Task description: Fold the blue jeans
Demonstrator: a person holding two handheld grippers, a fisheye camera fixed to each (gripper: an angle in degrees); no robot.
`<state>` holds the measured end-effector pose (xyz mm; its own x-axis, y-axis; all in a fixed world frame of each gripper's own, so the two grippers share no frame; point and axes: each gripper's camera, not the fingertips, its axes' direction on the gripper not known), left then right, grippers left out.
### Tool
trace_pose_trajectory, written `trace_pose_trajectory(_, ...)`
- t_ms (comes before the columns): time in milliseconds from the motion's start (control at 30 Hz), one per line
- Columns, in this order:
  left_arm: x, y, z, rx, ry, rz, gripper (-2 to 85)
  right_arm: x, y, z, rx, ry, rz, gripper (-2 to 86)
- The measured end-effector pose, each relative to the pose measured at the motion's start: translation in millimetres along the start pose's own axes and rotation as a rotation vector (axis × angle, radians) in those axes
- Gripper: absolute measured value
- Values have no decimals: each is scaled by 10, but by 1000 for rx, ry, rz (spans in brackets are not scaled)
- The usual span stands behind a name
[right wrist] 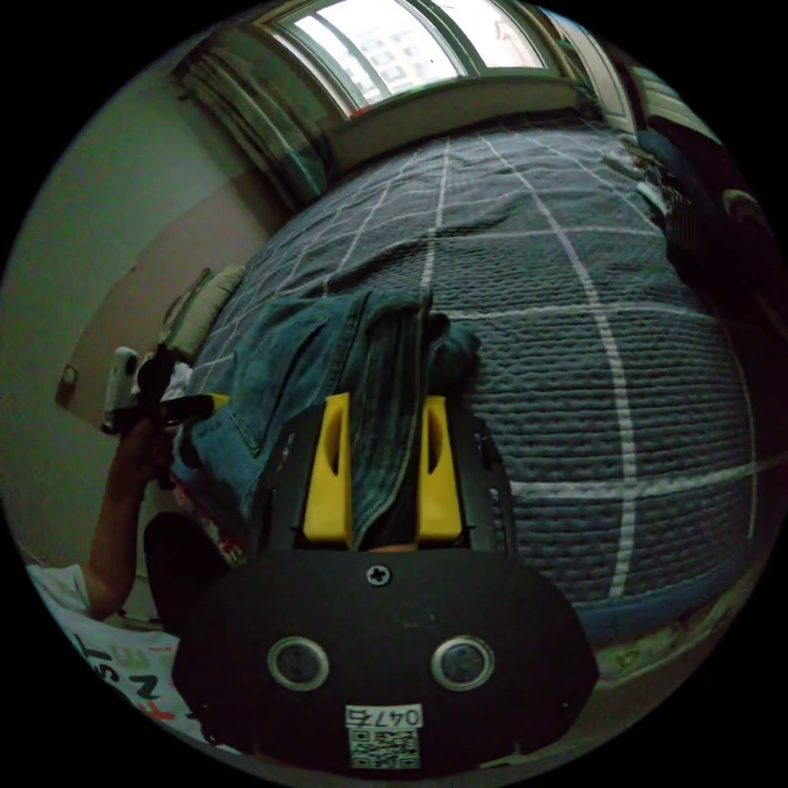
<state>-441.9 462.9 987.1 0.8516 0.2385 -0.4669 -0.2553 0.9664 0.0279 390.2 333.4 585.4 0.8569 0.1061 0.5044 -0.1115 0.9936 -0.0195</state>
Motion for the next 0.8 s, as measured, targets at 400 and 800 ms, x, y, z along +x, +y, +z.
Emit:
trace_pose_trajectory(400,78,968,-2013,236,-42,-5,33,-2166,-563,-292,114,148,-311,29)
trace_pose_trajectory(800,-1010,2455,-5754,495,-256,-159,35,-6133,-2076,158,83,-189,-787,29)
